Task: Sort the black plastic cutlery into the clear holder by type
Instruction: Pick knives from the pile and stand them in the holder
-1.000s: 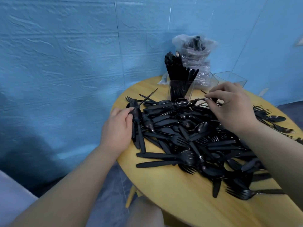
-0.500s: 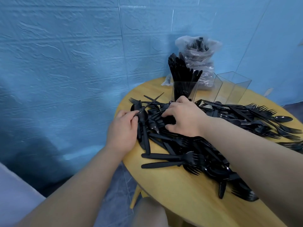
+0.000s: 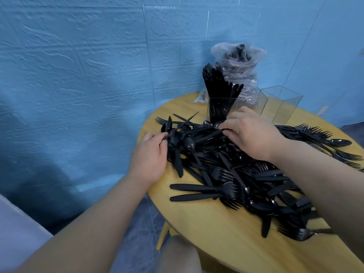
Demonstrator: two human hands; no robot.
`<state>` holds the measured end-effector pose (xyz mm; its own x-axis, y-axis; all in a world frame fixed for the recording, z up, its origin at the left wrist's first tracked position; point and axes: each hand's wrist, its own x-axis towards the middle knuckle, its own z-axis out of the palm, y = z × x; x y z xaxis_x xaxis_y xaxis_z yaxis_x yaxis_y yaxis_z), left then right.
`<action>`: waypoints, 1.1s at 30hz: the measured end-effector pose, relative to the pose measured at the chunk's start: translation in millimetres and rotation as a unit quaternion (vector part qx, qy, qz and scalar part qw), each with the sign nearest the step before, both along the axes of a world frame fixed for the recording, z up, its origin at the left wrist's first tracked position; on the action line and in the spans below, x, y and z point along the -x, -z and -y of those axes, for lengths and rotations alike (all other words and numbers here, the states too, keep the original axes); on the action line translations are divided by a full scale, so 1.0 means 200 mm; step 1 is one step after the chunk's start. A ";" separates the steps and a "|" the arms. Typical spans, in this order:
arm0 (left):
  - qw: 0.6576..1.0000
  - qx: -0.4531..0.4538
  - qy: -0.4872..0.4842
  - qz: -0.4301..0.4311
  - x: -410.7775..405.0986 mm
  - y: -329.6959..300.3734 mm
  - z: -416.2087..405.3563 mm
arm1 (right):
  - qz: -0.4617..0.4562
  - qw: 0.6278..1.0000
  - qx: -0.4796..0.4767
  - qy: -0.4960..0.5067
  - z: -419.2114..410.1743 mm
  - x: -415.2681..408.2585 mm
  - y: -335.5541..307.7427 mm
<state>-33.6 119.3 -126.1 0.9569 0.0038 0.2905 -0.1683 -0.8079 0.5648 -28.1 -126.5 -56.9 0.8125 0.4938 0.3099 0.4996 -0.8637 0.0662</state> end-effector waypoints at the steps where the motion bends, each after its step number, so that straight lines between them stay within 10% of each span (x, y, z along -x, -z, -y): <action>1: 1.000 -0.005 0.005 -0.003 0.00 0.00 0.00 | -0.004 1.000 -0.012 0.015 0.03 0.02 -0.02; 21: 0.988 0.010 0.152 0.005 0.20 -0.23 0.11 | -0.032 0.985 -0.167 0.014 -0.07 0.24 -0.14; 26: 0.998 -0.043 0.025 0.042 0.19 -0.13 0.03 | 0.067 0.959 -0.265 0.080 -0.14 0.22 -0.07; 33: 0.999 -0.019 -0.015 0.037 0.15 -0.02 0.02 | -0.091 0.992 -0.014 0.082 -0.22 0.19 0.10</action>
<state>-62.7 114.3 -121.7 0.9325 0.0199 0.3607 -0.1838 -0.8335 0.5211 -65.4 -82.4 -77.5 0.9248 0.3442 0.1618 0.3544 -0.9343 -0.0382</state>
